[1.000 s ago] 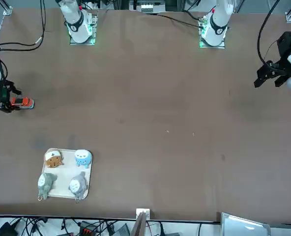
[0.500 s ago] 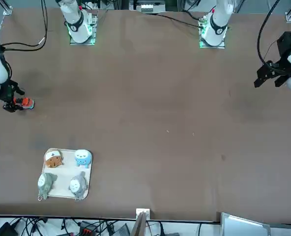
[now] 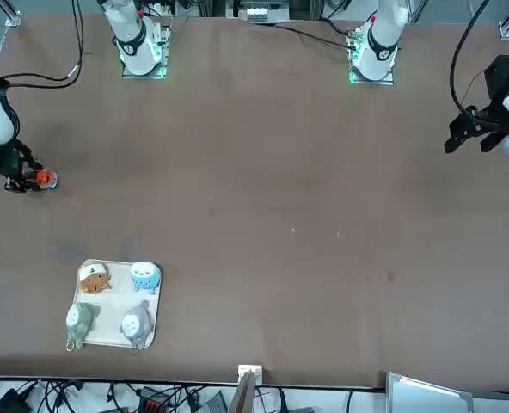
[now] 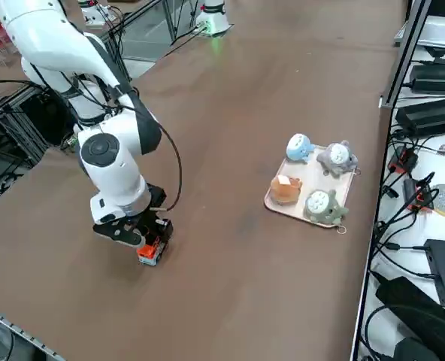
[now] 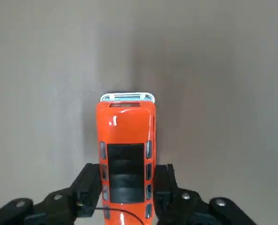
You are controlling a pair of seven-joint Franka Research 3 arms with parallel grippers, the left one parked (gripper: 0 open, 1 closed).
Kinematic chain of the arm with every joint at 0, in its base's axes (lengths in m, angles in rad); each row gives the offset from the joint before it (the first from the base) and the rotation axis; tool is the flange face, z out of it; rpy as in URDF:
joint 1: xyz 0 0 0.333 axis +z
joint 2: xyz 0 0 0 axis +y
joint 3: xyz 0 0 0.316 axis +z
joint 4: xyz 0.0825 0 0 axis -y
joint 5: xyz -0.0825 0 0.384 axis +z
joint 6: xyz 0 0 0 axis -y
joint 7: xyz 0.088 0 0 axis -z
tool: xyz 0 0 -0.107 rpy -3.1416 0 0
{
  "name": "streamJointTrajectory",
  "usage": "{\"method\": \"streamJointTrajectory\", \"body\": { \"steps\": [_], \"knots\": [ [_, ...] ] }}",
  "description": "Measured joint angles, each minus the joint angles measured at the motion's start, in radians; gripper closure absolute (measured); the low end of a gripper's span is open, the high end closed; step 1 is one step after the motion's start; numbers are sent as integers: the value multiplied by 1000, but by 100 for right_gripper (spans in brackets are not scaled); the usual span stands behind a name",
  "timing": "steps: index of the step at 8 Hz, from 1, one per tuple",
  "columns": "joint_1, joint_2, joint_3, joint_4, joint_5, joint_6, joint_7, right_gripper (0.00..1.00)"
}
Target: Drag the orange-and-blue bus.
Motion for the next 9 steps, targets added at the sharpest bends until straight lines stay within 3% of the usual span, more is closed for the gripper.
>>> {"method": "streamJointTrajectory", "body": {
  "steps": [5, 9],
  "knots": [
    [0, -1, 9, -2, 1, -10, 22, 41],
    [57, -22, 50, -28, 1, -61, 177, 41]
  ]
}}
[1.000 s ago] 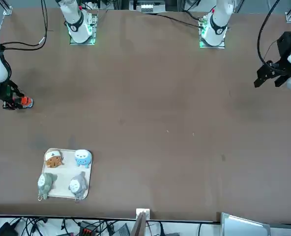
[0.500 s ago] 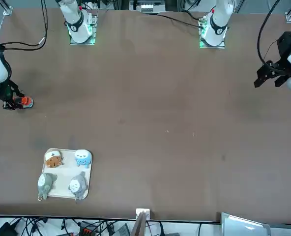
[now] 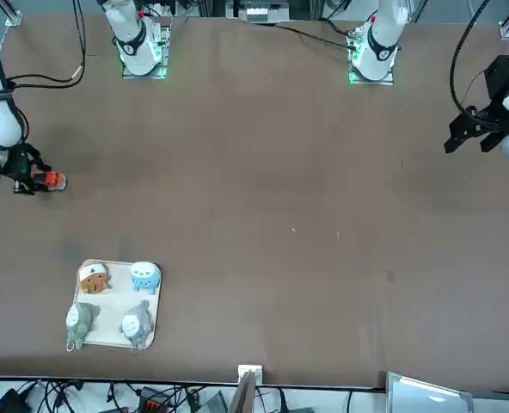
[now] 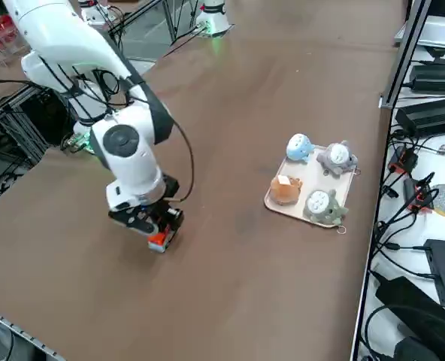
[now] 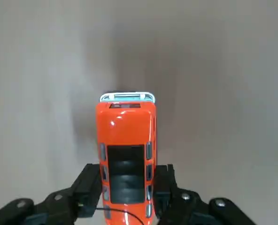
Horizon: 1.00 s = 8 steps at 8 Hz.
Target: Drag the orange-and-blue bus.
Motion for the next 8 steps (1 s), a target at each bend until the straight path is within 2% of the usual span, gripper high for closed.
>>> {"method": "streamJointTrajectory", "body": {
  "steps": [4, 8],
  "knots": [
    [35, -40, 129, -78, 1, 0, 196, 41],
    [35, -73, 271, -170, 5, 96, 366, 41]
  ]
}}
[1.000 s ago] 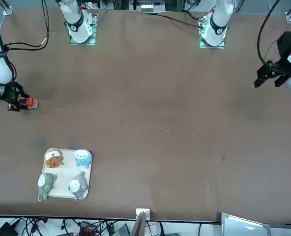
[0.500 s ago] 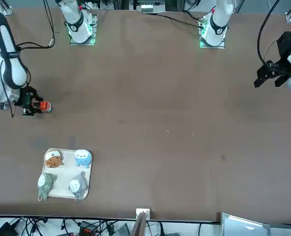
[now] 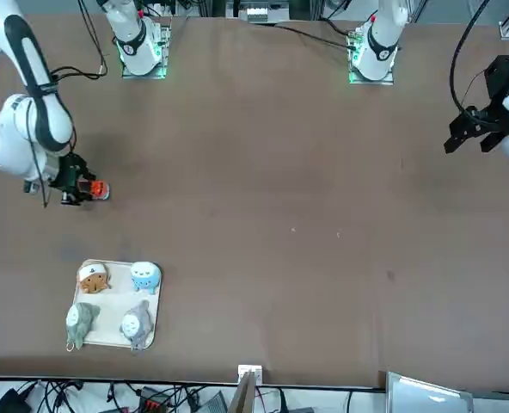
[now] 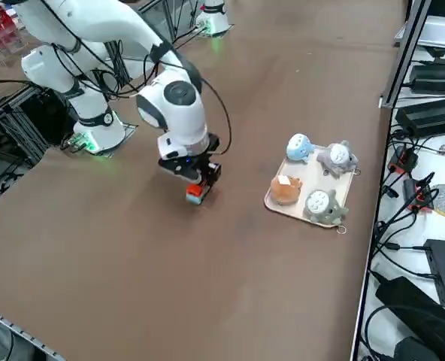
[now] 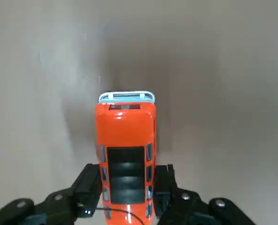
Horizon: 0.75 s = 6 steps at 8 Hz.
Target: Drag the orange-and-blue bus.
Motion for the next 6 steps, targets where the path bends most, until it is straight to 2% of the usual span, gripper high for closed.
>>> {"method": "streamJointTrajectory", "body": {
  "steps": [2, 3, 6],
  "knots": [
    [19, 5, 74, -15, 3, 22, 49, 41],
    [56, 8, 89, -16, 3, 32, 79, 41],
    [199, 14, 96, -19, 6, 92, 238, 41]
  ]
}}
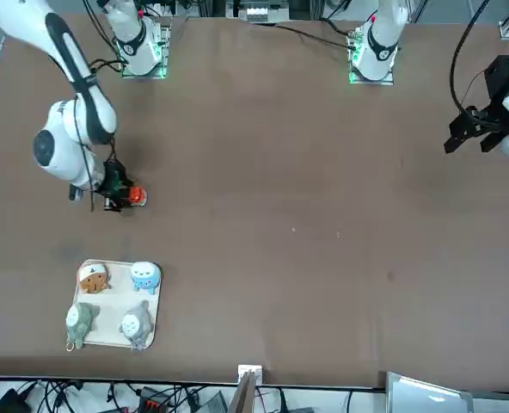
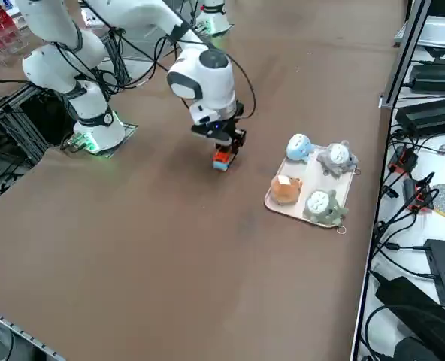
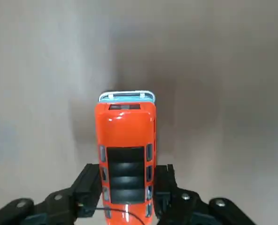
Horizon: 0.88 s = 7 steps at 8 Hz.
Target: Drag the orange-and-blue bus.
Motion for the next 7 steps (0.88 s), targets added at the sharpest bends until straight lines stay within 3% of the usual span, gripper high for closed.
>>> {"method": "streamJointTrajectory", "body": {
  "steps": [2, 7],
  "knots": [
    [101, 11, 2, 1, 1, 52, 118, 41],
    [265, 54, 4, 48, 1, 87, 265, 41]
  ]
}}
